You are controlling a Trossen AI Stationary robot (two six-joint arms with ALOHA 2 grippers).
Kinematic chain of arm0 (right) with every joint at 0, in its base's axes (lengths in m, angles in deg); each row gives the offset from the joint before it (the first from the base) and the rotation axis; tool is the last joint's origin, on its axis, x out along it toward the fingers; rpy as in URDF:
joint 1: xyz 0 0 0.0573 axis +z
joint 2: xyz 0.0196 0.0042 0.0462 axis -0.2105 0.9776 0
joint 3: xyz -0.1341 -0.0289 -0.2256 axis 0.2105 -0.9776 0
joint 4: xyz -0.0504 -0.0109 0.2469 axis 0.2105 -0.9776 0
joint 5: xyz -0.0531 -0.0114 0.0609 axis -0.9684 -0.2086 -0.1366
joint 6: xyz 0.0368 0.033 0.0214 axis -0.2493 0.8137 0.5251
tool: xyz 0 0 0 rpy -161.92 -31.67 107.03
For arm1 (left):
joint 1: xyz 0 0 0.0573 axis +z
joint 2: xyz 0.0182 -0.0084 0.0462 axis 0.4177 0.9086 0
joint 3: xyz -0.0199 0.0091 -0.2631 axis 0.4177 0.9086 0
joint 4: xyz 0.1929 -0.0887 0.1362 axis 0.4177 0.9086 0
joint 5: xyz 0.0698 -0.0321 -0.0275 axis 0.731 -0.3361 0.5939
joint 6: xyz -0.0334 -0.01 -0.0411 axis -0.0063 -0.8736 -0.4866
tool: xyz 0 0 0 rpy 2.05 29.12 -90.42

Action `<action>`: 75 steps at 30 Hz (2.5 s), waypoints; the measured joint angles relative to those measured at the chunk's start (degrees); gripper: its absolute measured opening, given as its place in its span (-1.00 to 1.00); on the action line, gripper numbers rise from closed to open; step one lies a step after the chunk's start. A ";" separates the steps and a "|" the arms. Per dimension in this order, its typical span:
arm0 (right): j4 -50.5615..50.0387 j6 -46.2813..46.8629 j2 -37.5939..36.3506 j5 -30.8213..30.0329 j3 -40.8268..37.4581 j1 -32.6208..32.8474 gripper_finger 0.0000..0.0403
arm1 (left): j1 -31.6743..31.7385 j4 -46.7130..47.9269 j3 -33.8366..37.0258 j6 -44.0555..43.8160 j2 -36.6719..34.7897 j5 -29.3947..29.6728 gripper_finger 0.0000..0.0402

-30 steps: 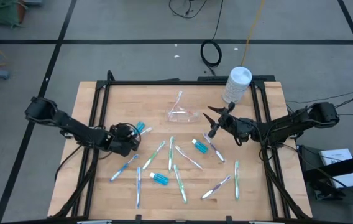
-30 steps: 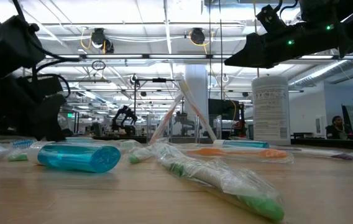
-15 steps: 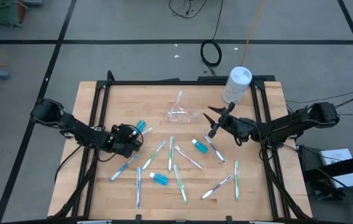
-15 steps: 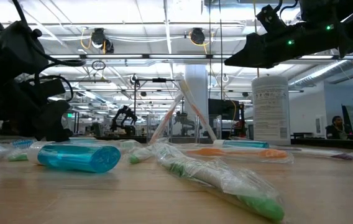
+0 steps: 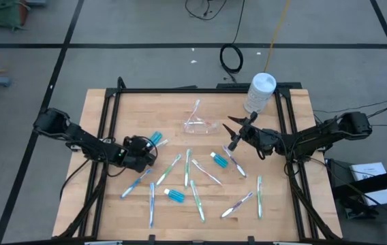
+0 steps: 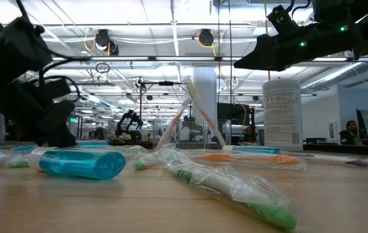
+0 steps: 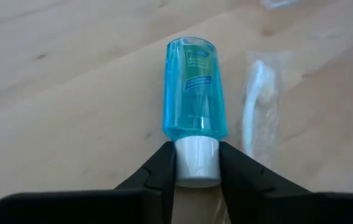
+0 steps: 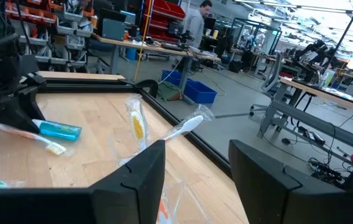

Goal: Pick & Place toothbrushing station
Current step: Put the blue mouthwash into the transparent organizer

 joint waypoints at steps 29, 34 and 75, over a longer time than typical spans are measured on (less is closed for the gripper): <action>-0.79 -2.16 -0.04 -1.73 0.04 -0.03 -0.16 | 16.07 35.90 -71.21 78.53 18.37 -19.54 -0.48; -2.12 -2.16 0.00 -1.84 0.04 -0.04 -0.16 | 16.94 52.16 -81.11 82.22 26.42 -20.91 -0.48; -2.60 -3.15 -0.02 -1.57 0.02 -1.68 -0.16 | 28.82 49.98 -82.68 120.59 35.74 -1.15 -0.47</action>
